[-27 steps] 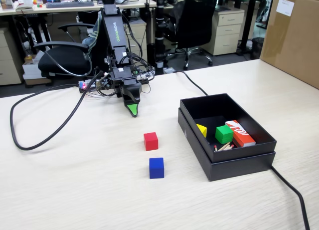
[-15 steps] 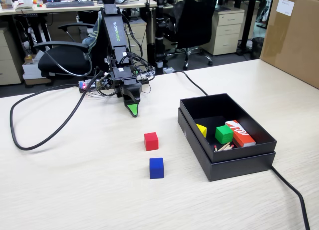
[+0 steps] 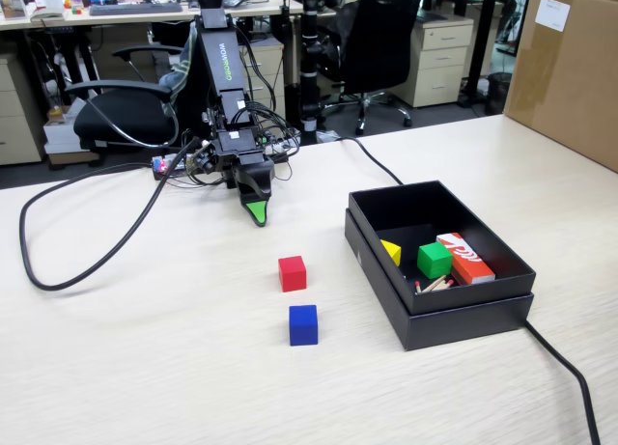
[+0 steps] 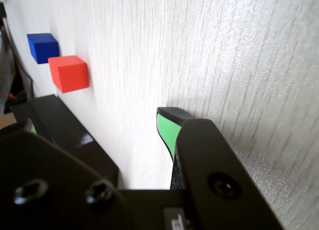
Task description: Put the red cube on top of the blue cube
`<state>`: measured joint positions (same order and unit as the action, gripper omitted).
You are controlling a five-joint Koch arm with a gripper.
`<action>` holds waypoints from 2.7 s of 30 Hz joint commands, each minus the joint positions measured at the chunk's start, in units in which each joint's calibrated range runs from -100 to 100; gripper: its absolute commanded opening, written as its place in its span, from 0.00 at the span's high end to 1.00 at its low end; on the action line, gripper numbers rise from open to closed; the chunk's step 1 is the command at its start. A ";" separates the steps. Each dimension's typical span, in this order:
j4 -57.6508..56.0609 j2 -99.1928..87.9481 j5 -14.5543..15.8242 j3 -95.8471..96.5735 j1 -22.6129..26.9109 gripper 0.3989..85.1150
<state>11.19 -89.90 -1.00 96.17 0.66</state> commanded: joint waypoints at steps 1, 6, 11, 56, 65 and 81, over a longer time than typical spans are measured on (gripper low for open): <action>-0.69 0.12 -0.20 0.30 0.00 0.43; -0.69 0.12 -0.15 0.30 0.00 0.43; -0.69 0.12 -0.15 0.30 0.00 0.43; -2.59 -1.26 -0.05 -2.15 0.59 0.44; -33.95 -0.23 4.93 -28.53 1.76 0.44; -69.72 42.23 4.10 -81.84 2.83 0.45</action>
<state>-56.64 -51.33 3.98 21.04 3.64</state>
